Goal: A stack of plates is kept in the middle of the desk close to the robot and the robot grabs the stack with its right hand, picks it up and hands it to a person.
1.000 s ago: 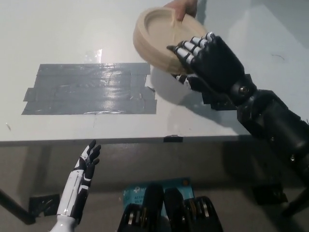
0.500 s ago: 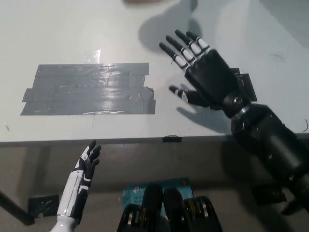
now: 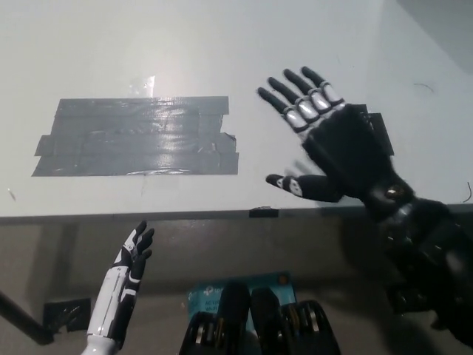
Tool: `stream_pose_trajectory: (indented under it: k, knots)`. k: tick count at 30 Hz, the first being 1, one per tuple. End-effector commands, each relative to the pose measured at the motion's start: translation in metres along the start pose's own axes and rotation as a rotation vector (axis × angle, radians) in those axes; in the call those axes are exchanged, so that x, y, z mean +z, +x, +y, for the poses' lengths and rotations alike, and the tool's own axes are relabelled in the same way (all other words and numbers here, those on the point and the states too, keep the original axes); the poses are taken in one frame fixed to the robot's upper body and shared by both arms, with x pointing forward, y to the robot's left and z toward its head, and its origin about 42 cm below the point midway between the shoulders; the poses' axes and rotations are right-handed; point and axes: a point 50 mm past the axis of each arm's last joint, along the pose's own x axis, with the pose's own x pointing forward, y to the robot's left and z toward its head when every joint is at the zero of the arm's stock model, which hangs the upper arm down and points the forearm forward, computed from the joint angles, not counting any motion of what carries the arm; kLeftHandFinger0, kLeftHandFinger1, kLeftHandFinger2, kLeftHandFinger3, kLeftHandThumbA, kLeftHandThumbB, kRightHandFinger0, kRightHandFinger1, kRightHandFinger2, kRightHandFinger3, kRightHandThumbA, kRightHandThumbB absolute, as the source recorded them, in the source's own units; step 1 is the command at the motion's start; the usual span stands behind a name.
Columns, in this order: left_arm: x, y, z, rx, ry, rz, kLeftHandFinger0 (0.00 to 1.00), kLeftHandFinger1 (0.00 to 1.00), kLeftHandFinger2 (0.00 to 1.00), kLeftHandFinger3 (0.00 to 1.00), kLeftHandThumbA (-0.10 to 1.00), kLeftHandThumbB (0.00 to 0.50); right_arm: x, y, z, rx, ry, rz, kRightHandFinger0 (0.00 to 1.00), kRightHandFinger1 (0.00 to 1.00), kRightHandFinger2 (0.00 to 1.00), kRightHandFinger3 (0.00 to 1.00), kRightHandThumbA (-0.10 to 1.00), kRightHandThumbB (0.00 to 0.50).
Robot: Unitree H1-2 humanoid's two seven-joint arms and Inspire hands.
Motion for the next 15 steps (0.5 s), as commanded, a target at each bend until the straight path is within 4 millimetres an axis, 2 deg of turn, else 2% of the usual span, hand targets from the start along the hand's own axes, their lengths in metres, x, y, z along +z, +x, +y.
stream_pose_trajectory:
  k: [1,3,5,6,8,10,12,15]
  knots:
    - [0.009,-0.008,-0.005,0.004,-0.003,-0.041,1.0,1.0,1.0,1.0,0.98,0.0,0.018,-0.052,-0.135,-0.119,0.159,0.04,1.0,1.0,1.0,1.0,0.99,0.472]
    - [0.011,0.0,-0.003,0.006,-0.003,-0.056,1.0,1.0,1.0,1.0,0.98,0.0,0.029,-0.079,-0.139,-0.166,0.206,0.052,1.0,1.0,1.0,1.0,1.0,0.461]
    - [0.012,0.003,-0.002,0.007,-0.001,-0.062,1.0,1.0,1.0,1.0,0.98,0.0,0.036,-0.089,-0.139,-0.178,0.232,0.063,1.0,1.0,1.0,1.0,1.0,0.459]
    - [0.011,-0.001,-0.002,0.007,0.002,-0.053,1.0,1.0,1.0,1.0,0.98,0.0,0.047,-0.106,-0.133,-0.174,0.29,0.084,1.0,1.0,1.0,1.0,1.0,0.441]
    - [0.009,-0.006,-0.003,0.005,0.001,-0.039,1.0,1.0,1.0,1.0,0.98,0.0,0.058,-0.123,-0.125,-0.166,0.353,0.111,1.0,1.0,1.0,1.0,1.0,0.422]
    - [0.007,-0.009,-0.003,-0.003,-0.006,-0.037,1.0,1.0,1.0,1.0,0.98,0.0,0.07,-0.143,-0.102,-0.135,0.419,0.17,1.0,1.0,1.0,1.0,1.0,0.393]
    - [0.007,-0.006,-0.003,0.001,-0.008,-0.042,1.0,1.0,1.0,1.0,0.96,0.0,0.075,-0.154,-0.078,-0.102,0.483,0.233,1.0,1.0,1.0,1.0,1.0,0.371]
    - [0.009,-0.001,-0.002,0.005,-0.004,-0.051,1.0,1.0,1.0,1.0,0.96,0.0,0.077,-0.16,-0.058,-0.069,0.552,0.299,1.0,1.0,1.0,1.0,1.0,0.354]
